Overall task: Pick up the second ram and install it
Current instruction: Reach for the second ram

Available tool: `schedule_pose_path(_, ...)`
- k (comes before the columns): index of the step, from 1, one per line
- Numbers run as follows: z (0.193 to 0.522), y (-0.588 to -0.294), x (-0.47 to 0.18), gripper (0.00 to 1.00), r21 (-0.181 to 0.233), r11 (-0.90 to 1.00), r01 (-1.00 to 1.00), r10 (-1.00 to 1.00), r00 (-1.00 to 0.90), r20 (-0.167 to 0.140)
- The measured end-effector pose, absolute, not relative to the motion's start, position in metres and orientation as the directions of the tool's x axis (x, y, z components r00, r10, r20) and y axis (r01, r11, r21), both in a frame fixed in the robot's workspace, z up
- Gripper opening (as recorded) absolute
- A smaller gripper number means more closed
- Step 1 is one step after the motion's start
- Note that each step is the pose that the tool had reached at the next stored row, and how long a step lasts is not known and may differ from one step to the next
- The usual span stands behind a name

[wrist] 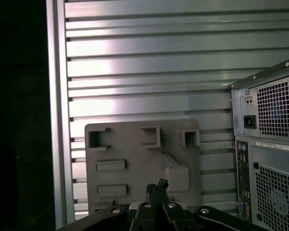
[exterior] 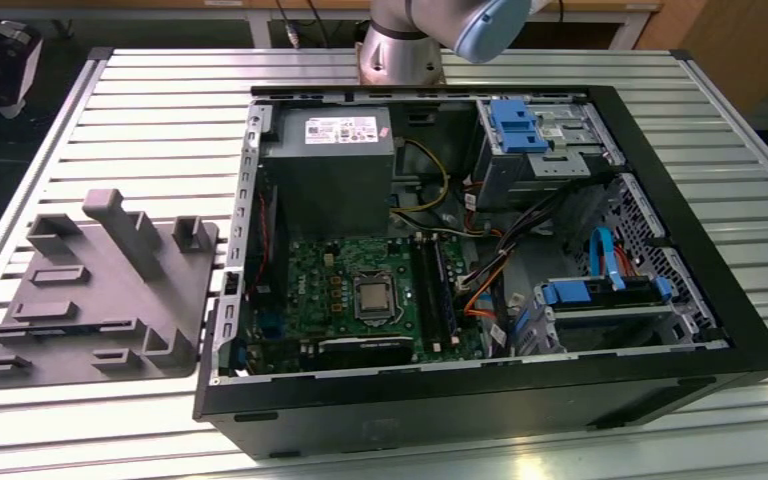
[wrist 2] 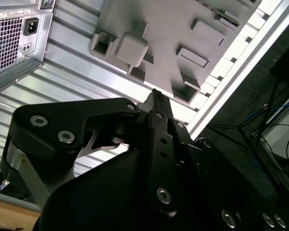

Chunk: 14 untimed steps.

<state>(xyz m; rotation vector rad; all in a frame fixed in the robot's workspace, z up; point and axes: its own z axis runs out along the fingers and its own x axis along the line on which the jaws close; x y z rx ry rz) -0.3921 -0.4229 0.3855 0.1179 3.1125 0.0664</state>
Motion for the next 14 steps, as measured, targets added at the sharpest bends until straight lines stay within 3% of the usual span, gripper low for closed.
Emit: schedule_pose_path(14, 0.3839, -0.4251, -0.3978, 0.11, 0.044, 0.996, 0.075, 0.076, -0.997, -0.024)
